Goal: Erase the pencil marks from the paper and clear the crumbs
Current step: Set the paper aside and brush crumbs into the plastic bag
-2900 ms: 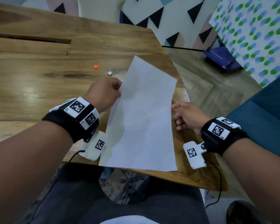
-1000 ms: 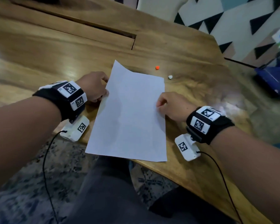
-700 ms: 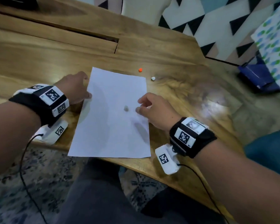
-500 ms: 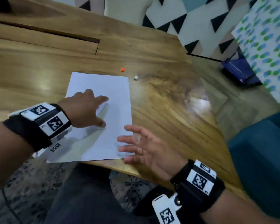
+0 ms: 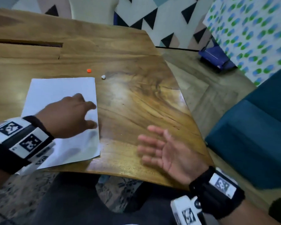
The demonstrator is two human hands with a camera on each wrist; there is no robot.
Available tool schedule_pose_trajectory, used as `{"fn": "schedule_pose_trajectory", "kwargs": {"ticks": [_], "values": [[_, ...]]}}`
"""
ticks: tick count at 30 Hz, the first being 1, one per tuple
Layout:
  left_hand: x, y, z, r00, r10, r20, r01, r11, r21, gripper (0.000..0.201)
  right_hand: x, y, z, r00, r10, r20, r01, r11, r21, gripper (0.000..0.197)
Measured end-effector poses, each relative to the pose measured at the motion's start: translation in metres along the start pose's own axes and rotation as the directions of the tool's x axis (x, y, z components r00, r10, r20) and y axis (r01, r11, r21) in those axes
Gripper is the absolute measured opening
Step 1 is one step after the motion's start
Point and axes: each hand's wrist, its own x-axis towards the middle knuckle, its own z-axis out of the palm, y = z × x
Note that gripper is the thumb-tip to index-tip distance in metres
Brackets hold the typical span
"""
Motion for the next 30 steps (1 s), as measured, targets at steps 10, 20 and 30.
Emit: {"fn": "schedule_pose_trajectory", "kwargs": {"ticks": [10,20,30], "values": [[-0.013,0.082,0.015,0.885,0.425,0.19,-0.412,0.905,-0.105,0.039,0.011,-0.042,-0.058,0.895,-0.147,-0.421,0.164,0.986,0.003,0.055],[0.039,0.051,0.023,0.973,0.186,0.139,-0.197,0.978,0.075,0.053,0.064,-0.027,-0.004,0.944,-0.055,-0.325,0.057,0.998,-0.003,0.065],[0.094,0.047,0.018,0.997,0.075,-0.015,-0.076,0.994,-0.082,0.036,0.091,0.009,0.045,0.986,0.1,-0.13,-0.099,0.995,0.011,0.067]]}}
